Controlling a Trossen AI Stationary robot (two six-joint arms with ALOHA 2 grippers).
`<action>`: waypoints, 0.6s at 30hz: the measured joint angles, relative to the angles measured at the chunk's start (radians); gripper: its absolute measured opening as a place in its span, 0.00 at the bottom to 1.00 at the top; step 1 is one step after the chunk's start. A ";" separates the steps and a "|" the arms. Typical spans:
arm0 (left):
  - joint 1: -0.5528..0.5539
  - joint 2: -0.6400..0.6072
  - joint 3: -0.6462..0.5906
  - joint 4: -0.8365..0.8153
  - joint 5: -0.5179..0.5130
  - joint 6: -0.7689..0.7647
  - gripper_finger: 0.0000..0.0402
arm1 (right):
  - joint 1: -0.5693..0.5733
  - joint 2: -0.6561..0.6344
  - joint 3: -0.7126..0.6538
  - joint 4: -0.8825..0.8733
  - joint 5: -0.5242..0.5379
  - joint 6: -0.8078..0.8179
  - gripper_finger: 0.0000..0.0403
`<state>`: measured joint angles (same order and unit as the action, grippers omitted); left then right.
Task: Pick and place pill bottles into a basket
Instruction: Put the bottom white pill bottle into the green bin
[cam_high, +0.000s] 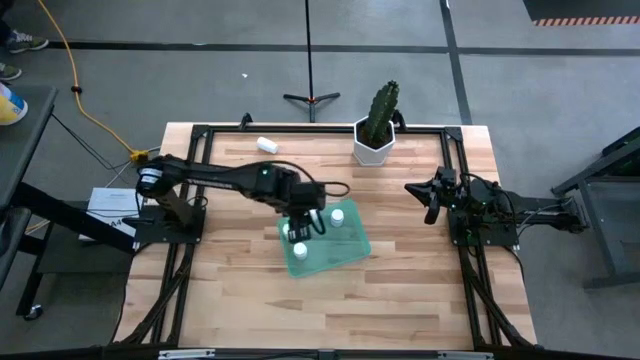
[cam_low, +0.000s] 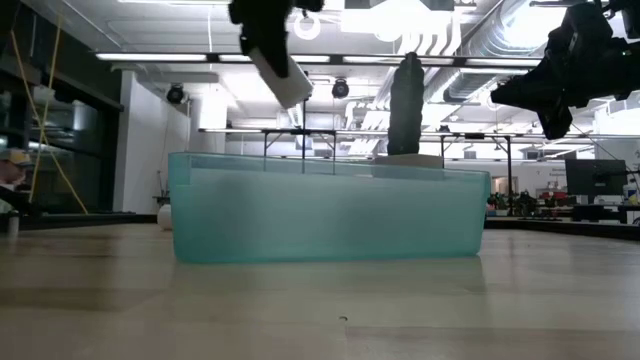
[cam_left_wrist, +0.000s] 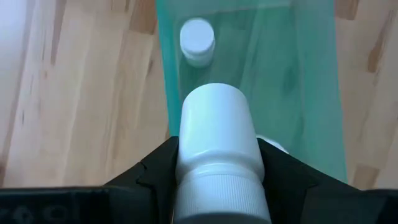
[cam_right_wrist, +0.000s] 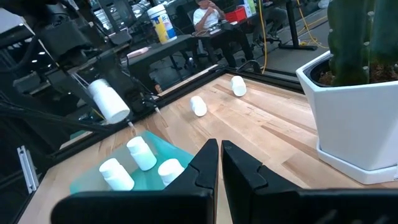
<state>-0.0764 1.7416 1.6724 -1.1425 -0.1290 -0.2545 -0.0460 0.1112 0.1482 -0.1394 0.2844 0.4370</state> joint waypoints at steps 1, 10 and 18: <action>0.001 0.011 0.008 0.002 0.001 0.015 0.52 | 0.000 0.000 0.000 0.000 0.000 0.000 0.03; 0.012 0.153 0.058 -0.001 0.056 0.132 0.52 | 0.000 0.000 0.000 0.000 0.000 0.000 0.03; 0.012 0.250 0.060 -0.006 0.068 0.222 0.52 | 0.000 0.000 0.000 -0.005 0.000 0.000 0.03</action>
<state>-0.0645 1.9917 1.7327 -1.1480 -0.0606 -0.0329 -0.0460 0.1112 0.1482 -0.1448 0.2848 0.4370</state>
